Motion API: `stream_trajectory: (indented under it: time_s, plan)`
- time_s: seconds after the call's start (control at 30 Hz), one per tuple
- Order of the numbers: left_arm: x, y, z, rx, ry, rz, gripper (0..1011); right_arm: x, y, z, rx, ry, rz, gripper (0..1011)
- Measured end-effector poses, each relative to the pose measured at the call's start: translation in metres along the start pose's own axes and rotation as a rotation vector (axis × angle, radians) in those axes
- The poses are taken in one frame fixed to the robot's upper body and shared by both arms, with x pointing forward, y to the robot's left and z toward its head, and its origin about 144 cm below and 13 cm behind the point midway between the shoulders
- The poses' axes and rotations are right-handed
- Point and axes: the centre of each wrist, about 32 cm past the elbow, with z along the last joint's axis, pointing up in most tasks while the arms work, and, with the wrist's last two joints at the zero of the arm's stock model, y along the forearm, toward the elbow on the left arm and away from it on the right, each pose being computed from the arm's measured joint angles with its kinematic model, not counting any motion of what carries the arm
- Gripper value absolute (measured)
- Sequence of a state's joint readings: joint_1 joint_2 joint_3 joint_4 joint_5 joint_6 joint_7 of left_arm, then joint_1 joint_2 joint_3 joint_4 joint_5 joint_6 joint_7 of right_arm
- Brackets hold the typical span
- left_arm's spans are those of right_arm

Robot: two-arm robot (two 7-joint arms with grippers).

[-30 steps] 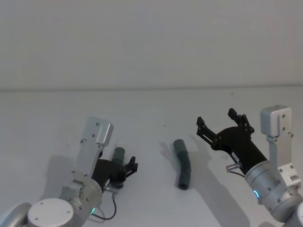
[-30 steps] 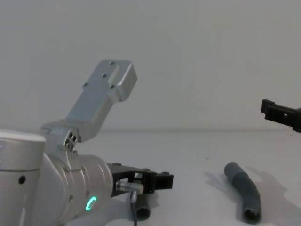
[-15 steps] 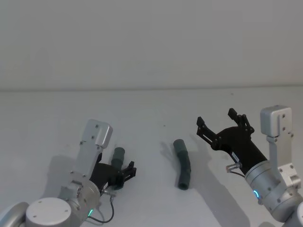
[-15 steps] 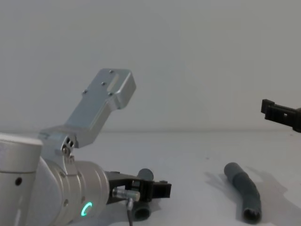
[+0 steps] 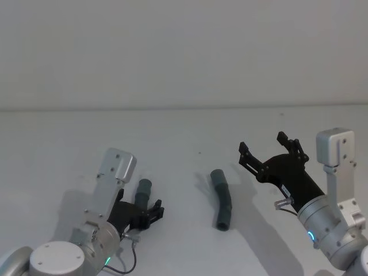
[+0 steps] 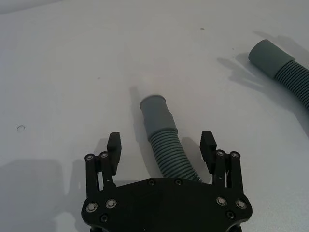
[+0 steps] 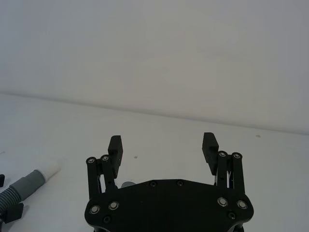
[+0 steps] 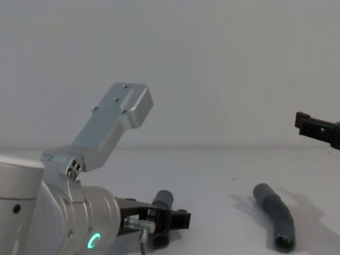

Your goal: Use both hands to pick up one end of the pipe from the table, align the ends, and insert them.

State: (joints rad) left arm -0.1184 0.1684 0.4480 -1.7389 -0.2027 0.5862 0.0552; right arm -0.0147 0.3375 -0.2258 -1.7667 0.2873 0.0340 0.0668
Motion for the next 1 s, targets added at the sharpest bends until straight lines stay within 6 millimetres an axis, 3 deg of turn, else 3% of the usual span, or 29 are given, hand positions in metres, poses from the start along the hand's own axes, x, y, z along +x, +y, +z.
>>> stream_trajectory:
  time_s: [0.23, 0.73, 1.0]
  plan:
    - [0.0006, 0.0000, -0.0006, 0.004, -0.002, -0.001, 834, 0.0000, 0.0000, 0.0000, 0.000, 0.000, 0.000, 1004]
    - [0.0008, -0.0001, -0.0010, 0.006, -0.003, -0.004, 355, 0.0000, 0.0000, 0.0000, 0.000, 0.000, 0.000, 1004]
    - [0.0009, -0.0001, -0.0011, 0.006, -0.004, -0.004, 310, 0.0000, 0.0000, 0.0000, 0.000, 0.000, 0.000, 1004]
